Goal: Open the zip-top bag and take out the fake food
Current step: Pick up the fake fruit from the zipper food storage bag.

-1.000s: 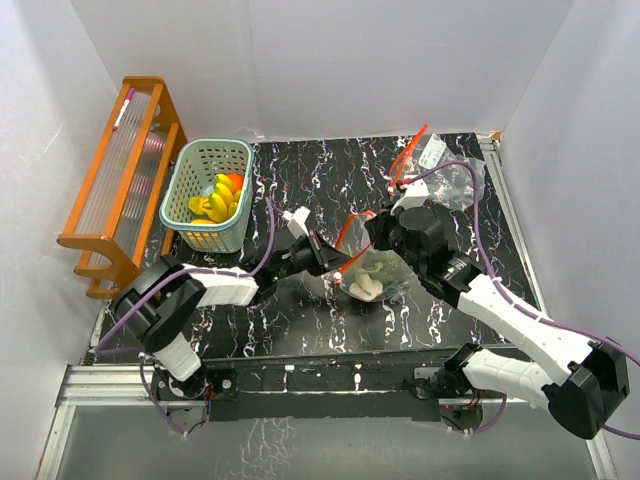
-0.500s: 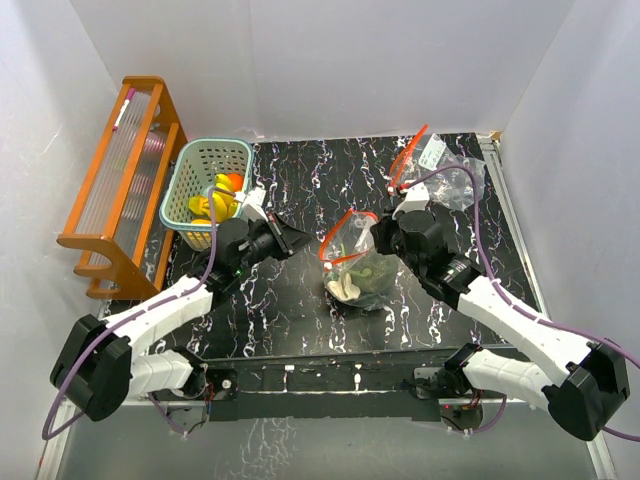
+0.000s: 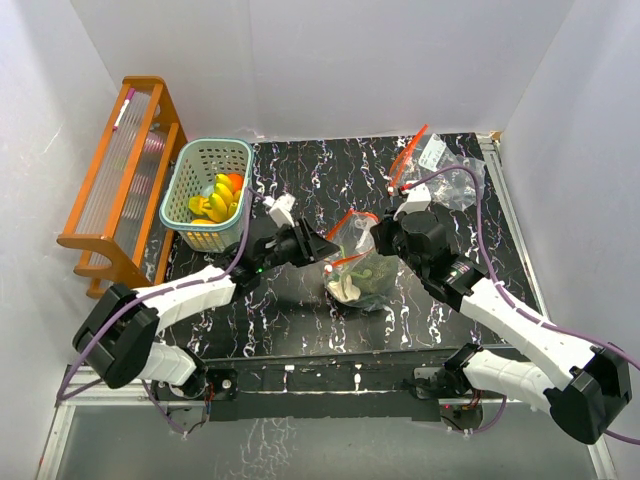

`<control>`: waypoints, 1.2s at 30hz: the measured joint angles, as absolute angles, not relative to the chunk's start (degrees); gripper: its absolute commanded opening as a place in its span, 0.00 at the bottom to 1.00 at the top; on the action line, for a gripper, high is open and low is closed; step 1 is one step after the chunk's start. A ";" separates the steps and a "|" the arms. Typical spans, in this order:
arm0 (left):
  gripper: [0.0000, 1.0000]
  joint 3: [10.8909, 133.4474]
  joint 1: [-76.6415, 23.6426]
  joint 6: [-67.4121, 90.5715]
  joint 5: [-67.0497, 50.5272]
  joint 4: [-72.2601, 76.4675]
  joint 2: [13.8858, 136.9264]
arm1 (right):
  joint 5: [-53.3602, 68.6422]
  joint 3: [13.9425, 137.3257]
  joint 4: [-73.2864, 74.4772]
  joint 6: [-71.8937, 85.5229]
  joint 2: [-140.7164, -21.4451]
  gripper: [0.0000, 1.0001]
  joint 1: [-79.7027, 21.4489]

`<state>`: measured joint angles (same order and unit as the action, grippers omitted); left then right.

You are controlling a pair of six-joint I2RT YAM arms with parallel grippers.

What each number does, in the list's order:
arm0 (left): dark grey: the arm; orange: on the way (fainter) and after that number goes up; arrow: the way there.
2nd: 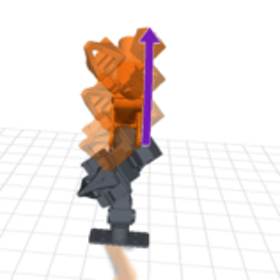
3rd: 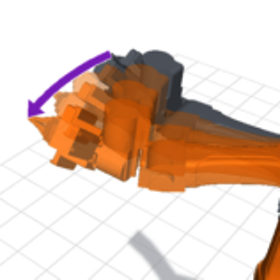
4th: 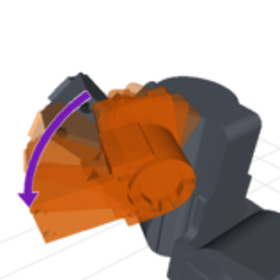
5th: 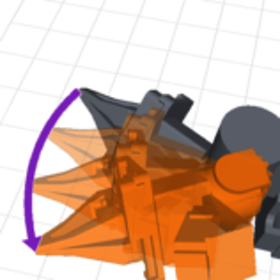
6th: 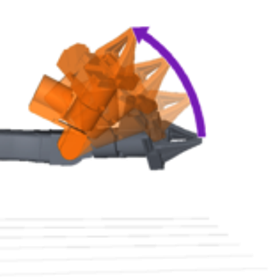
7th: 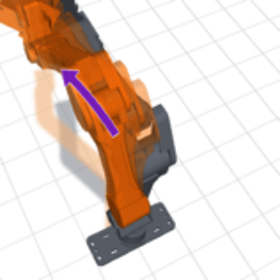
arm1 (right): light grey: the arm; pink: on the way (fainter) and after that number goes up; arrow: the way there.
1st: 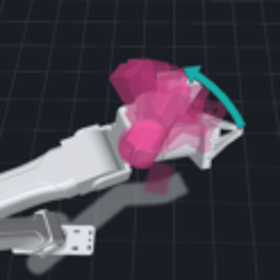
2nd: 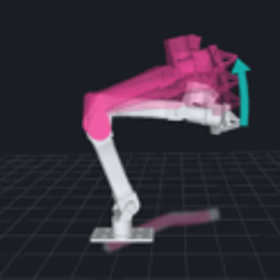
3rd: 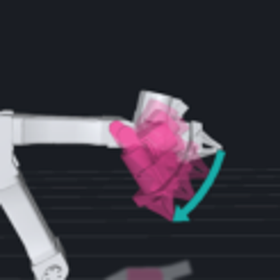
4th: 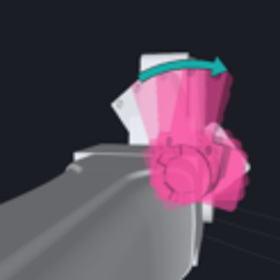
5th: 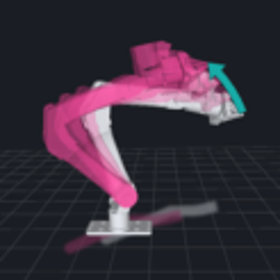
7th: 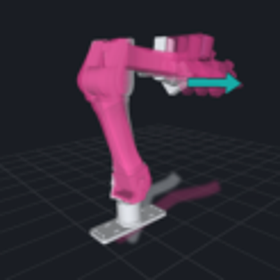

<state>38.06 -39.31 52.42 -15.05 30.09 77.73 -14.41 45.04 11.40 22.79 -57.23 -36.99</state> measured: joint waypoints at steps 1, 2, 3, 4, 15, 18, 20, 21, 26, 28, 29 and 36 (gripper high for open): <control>0.43 38.63 -39.99 52.34 -14.85 29.98 78.46 | -14.35 45.04 11.38 22.81 -57.23 0.08 -36.99; 0.44 39.22 -40.56 52.27 -14.74 30.09 79.26 | -14.13 45.04 11.38 22.83 -57.23 0.08 -36.99; 0.45 39.83 -41.10 52.25 -14.72 30.37 80.16 | -13.91 45.04 11.35 22.85 -57.23 0.08 -36.99; 0.46 40.38 -41.56 52.25 -14.70 30.92 81.19 | -13.67 45.04 11.35 22.87 -57.23 0.08 -36.99; 0.56 43.29 -46.46 51.57 -12.78 30.59 89.95 | -12.47 45.04 11.31 23.07 -57.23 0.08 -36.99; 0.49 44.18 -46.48 51.62 -12.47 30.41 90.41 | -12.45 45.04 11.25 23.09 -57.23 0.08 -36.99; 0.27 44.49 -46.48 51.86 -12.40 30.89 90.70 | -12.43 45.01 10.96 23.11 -57.28 0.08 -36.99; 0.10 44.47 -46.48 52.25 -12.40 31.31 90.83 | -12.38 45.01 10.76 23.22 -57.32 0.08 -36.99; 0.00 44.53 -46.48 54.68 -13.32 35.86 93.01 | -12.21 44.88 10.31 23.59 -57.39 0.08 -36.99; 0.00 44.56 -46.48 55.13 -14.20 37.32 93.93 | -12.25 44.77 10.28 23.66 -57.39 0.08 -36.99; 0.00 44.56 -46.48 55.22 -14.50 37.67 94.13 | -12.29 44.73 10.28 23.66 -57.39 0.08 -36.99; 0.00 44.49 -45.01 53.71 -15.16 34.92 89.08 | -14.00 44.60 10.31 23.22 -57.36 0.08 -36.95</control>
<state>44.49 -45.01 53.71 -15.16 34.92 89.08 -14.00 44.60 10.31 23.22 -57.36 -36.95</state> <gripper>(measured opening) 0.047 0.078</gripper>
